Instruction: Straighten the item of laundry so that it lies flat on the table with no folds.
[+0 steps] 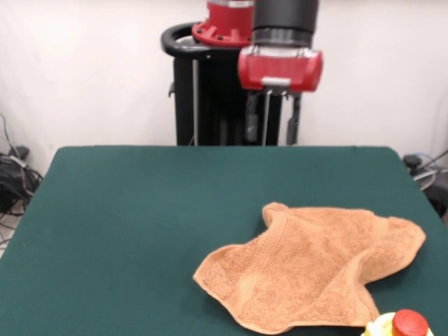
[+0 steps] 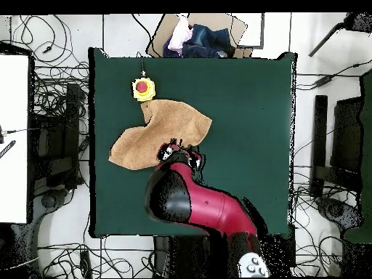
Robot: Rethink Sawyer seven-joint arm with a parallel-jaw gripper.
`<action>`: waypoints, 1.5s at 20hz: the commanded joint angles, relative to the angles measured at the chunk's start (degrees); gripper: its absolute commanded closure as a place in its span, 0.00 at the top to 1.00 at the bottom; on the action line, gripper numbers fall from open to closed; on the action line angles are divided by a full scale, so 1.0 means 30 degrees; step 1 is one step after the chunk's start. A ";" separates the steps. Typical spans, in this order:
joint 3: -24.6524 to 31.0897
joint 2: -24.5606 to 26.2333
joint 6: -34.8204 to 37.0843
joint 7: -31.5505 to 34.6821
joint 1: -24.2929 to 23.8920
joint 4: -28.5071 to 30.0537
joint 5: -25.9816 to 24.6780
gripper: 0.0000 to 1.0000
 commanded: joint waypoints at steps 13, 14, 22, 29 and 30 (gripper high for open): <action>-0.0347 -0.1228 -0.0556 0.5391 0.1132 0.4724 0.0848 1.00; -0.0816 -0.1237 -0.0475 0.5317 0.1548 0.4655 0.0978 1.00; 0.0243 -0.1130 0.1661 0.3079 -0.0627 0.2888 0.0442 1.00; 0.1066 -0.0747 0.6906 0.0148 -0.2385 -0.1622 0.0021 1.00; 0.1078 -0.0669 0.7697 -0.0053 -0.2472 -0.2276 -0.0076 1.00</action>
